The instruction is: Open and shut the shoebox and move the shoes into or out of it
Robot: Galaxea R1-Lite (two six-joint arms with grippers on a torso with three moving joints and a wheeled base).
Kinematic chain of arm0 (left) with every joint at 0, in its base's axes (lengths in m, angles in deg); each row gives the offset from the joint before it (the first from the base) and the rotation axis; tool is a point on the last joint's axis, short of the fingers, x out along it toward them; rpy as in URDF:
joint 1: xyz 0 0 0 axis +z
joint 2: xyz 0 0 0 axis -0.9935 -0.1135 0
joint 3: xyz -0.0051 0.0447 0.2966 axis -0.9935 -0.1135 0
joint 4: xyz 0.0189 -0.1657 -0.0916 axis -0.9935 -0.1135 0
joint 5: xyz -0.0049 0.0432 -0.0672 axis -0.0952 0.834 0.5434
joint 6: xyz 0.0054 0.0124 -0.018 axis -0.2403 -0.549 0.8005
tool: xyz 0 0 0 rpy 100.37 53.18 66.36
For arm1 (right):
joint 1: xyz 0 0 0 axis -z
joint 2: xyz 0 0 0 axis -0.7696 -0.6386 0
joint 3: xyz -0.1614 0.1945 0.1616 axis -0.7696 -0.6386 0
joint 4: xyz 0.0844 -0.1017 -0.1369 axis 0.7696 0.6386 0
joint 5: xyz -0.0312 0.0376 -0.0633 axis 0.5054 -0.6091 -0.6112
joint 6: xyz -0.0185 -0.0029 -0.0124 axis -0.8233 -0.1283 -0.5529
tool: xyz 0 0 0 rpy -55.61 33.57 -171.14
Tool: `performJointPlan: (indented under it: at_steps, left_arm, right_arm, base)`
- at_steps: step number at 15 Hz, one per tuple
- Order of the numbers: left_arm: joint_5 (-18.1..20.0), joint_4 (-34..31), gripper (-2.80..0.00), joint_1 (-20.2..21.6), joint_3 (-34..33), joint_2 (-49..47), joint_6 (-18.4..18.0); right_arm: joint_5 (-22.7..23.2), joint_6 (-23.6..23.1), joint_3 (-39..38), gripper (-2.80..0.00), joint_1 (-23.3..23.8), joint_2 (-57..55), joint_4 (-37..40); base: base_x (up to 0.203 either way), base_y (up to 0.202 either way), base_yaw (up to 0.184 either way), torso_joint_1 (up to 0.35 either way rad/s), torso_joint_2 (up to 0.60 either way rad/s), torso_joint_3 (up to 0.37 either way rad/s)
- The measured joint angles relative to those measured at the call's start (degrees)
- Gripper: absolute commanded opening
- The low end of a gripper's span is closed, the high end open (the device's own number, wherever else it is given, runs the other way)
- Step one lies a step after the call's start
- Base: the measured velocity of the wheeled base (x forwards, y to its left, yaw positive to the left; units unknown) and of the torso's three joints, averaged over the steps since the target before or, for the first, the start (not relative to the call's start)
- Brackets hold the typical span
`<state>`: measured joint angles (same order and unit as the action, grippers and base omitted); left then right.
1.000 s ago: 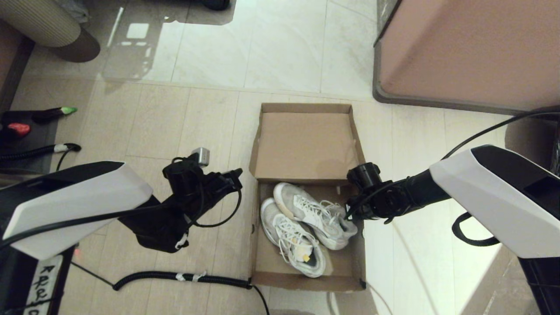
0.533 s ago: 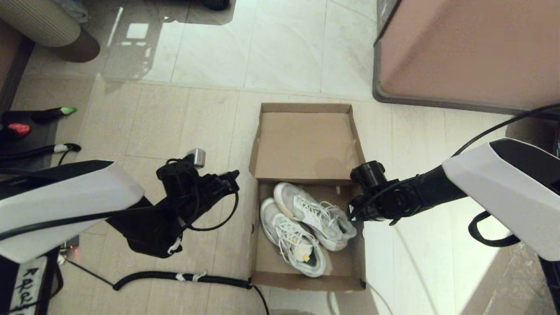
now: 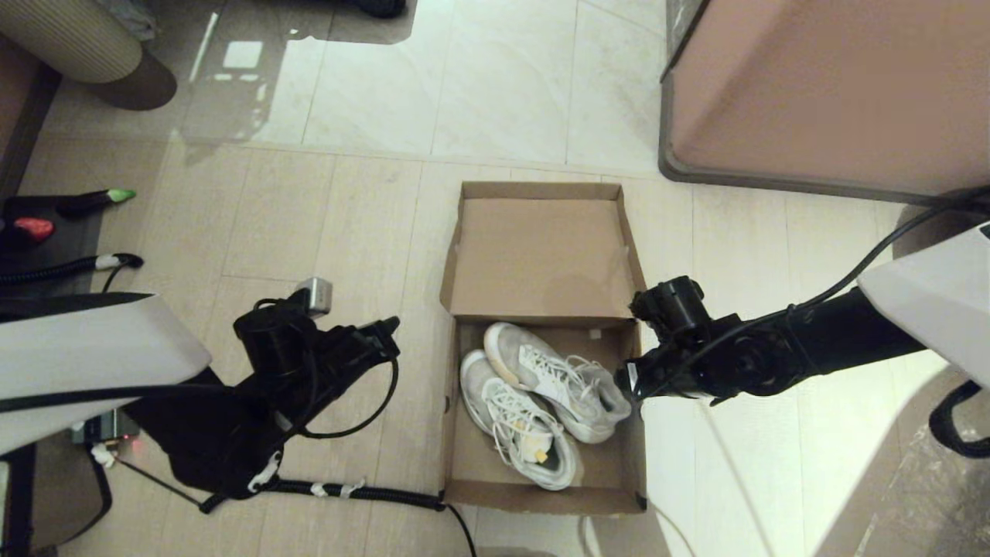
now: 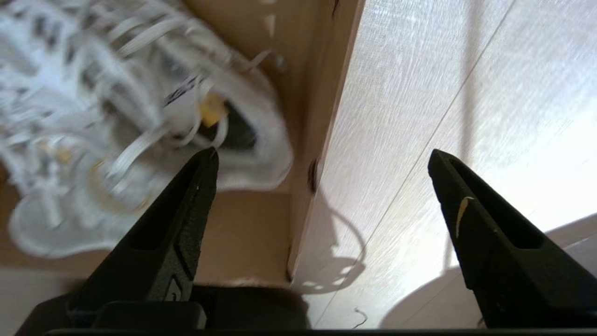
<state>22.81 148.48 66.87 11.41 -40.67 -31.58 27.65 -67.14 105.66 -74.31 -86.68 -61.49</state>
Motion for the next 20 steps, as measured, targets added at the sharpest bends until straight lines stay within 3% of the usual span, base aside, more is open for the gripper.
performJointPlan:
  at_steps: [6, 9, 10, 13, 20]
  left_arm:
    - [-0.75, 0.35, -2.8, 0.0, -12.15, 8.64, 0.23]
    - [-0.85, 0.27, -2.8, 0.02, -17.99, 14.9, 0.17]
    - [-1.05, 0.24, -2.8, 0.0, -19.91, 16.91, 0.16]
    - [-3.62, 0.18, -2.8, 0.02, -22.43, 20.29, 1.24]
    - [-5.02, 0.16, -2.8, 0.77, -22.89, 21.96, 2.0]
  right_arm:
    - [7.02, -0.13, -7.44, 0.0, -2.48, 3.92, -7.15]
    - [11.35, -2.72, -8.53, 0.0, -2.56, 1.64, -12.29]
    - [11.61, -3.68, -8.7, -2.8, -2.42, 0.44, -13.51]
    - [11.93, -6.34, -8.34, -2.8, -2.34, -3.18, -18.41]
    - [13.8, -10.8, -5.71, -2.8, -3.04, -7.68, -18.96]
  base:
    - [0.0, 0.0, 0.0, 0.0, 0.0, 0.0]
    - [0.0, 0.0, 0.0, 0.0, 0.0, 0.0]
    - [0.0, 0.0, 0.0, 0.0, 0.0, 0.0]
    - [0.0, 0.0, 0.0, 0.0, 0.0, 0.0]
    - [0.0, 0.0, 0.0, 0.0, 0.0, 0.0]
